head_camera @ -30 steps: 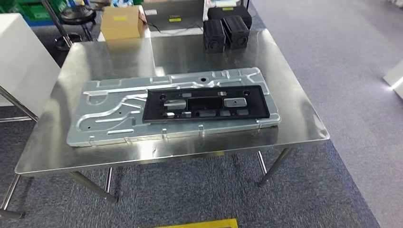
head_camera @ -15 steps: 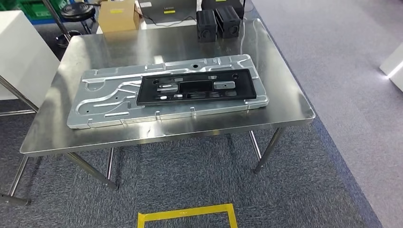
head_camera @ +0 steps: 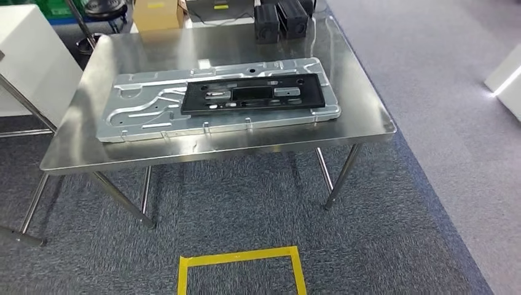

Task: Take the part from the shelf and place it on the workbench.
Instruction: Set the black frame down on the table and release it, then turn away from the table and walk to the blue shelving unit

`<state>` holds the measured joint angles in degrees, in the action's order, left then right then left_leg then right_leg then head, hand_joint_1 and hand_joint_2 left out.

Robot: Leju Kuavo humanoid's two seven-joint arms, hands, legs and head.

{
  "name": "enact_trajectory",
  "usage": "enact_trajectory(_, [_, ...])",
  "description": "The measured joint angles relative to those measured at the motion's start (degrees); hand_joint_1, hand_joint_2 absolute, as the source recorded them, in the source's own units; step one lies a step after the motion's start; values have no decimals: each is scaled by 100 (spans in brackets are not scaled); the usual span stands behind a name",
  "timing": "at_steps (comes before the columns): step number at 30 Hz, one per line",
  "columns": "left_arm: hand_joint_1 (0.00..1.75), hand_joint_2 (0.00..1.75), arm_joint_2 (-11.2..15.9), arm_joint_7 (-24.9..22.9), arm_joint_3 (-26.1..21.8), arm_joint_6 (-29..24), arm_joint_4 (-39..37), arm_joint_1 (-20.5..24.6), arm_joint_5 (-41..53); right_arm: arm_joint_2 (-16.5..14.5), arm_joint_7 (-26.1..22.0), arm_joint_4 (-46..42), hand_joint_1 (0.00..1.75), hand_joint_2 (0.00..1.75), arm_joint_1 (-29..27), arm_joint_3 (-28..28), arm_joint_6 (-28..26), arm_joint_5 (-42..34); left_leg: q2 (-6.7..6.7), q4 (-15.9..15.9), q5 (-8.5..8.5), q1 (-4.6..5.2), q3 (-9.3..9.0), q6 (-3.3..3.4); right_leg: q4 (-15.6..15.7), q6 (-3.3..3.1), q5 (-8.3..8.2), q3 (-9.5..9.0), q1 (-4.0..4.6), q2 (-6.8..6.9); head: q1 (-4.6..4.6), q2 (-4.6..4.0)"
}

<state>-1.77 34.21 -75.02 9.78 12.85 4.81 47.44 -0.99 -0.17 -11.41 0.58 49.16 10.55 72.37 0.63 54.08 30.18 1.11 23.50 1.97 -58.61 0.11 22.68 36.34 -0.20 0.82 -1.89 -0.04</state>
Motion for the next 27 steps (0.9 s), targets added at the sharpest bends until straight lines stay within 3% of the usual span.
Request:
enact_trajectory(1, [0,0,-10,-56,0,0,-1,0,0,-11,2,7,0,0,1,0,3,9,11,-38,-92,-9,50,39,-96,25,150,39,-2,-16,2,0])
enact_trajectory(2, [0,0,-23,-147,-1,-3,-1,-1,3,-20,10,13,0,0,3,0,5,17,20,-64,-183,-19,122,65,-300,47,409,101,-8,-34,5,0])
enact_trajectory(4, [0,0,-50,-598,-1,-16,-2,-2,49,-27,44,20,0,0,12,0,24,48,27,-36,-322,-14,317,89,-960,89,996,245,-30,-61,7,0])
enact_trajectory(5, [0,0,-64,-945,-1,-25,-4,-3,88,-27,62,21,0,0,18,-1,41,74,29,-8,-387,-14,421,80,-1276,114,1133,280,-46,-64,7,0])
enact_trajectory(6, [0,0,-83,-1315,-1,-32,-8,-3,134,-27,74,22,0,0,25,-2,62,100,32,31,-446,-15,531,67,-1469,139,1123,259,-67,-65,6,0])
enact_trajectory(7, [0,0,-109,-1631,-1,-40,-11,-2,173,-27,78,22,0,0,34,-5,80,123,34,83,-497,-19,649,49,-1477,165,991,154,-94,-65,6,0])
enact_trajectory(9, [0,0,-170,-2003,1,-58,-18,1,224,-25,80,22,0,0,60,-19,97,154,34,231,-575,-31,893,2,-963,216,726,-319,-156,-65,5,0])
enact_trajectory(10, [0,0,-197,-2084,1,-69,-19,3,238,-24,80,22,0,0,78,-28,99,165,30,316,-600,-32,1006,-24,-564,233,723,-607,-163,-70,7,0])
enact_trajectory(12, [0,0,-240,-2212,3,-93,-25,10,275,-21,81,23,0,0,111,-45,102,191,25,447,-652,-33,1144,-93,-28,193,868,-938,-142,-92,6,0])
enact_trajectory(15, [0,0,-296,-2402,14,-117,-37,12,333,-18,85,23,0,0,111,-55,102,223,14,489,-748,-64,1212,-201,68,42,821,-895,-99,-89,16,0])
enact_trajectory(16, [0,0,-321,-2434,23,-119,-42,4,349,-17,83,23,0,0,105,-57,96,236,3,549,-662,-83,1254,-232,77,-6,753,-843,-93,-75,11,0])
enact_trajectory(17, [0,0,-347,-2441,36,-120,-46,-5,367,-12,74,23,0,0,100,-62,80,250,-7,694,-462,-98,1319,-259,89,-50,683,-775,-92,-62,8,0])
enact_trajectory(19, [0,0,-415,-2378,71,-122,-55,-19,403,4,13,22,0,0,77,-78,17,271,-17,1265,163,-118,1478,-293,92,-97,537,-595,-77,-47,0,0])
enact_trajectory(20, [0,0,-442,-2316,86,-122,-56,-23,413,11,-16,22,0,0,61,-83,-13,248,-17,1592,396,-121,1523,-297,89,-107,462,-495,-68,-43,0,0])
enact_trajectory(21, [0,0,-461,-2252,97,-123,-56,-27,419,15,-36,22,0,0,47,-79,-34,200,-18,1841,486,-123,1512,-293,85,-108,382,-385,-58,-39,1,0])
enact_trajectory(23, [0,0,-478,-2166,107,-123,-56,-27,417,16,-34,24,0,0,36,-37,-42,79,-18,1893,272,-118,1266,-271,68,-98,223,-157,-50,-38,0,0])
enact_trajectory(25, [0,0,-480,-2129,118,-122,-56,-9,415,11,-34,24,0,0,35,7,-42,12,-29,1268,58,-99,642,-227,45,-65,72,43,-51,-51,-2,0])
enact_trajectory(27, [0,0,-473,-2088,130,-122,-55,16,401,-3,-36,25,0,0,44,35,-46,-47,-75,389,181,-69,-17,-160,30,-1,-75,167,-54,-77,2,0])
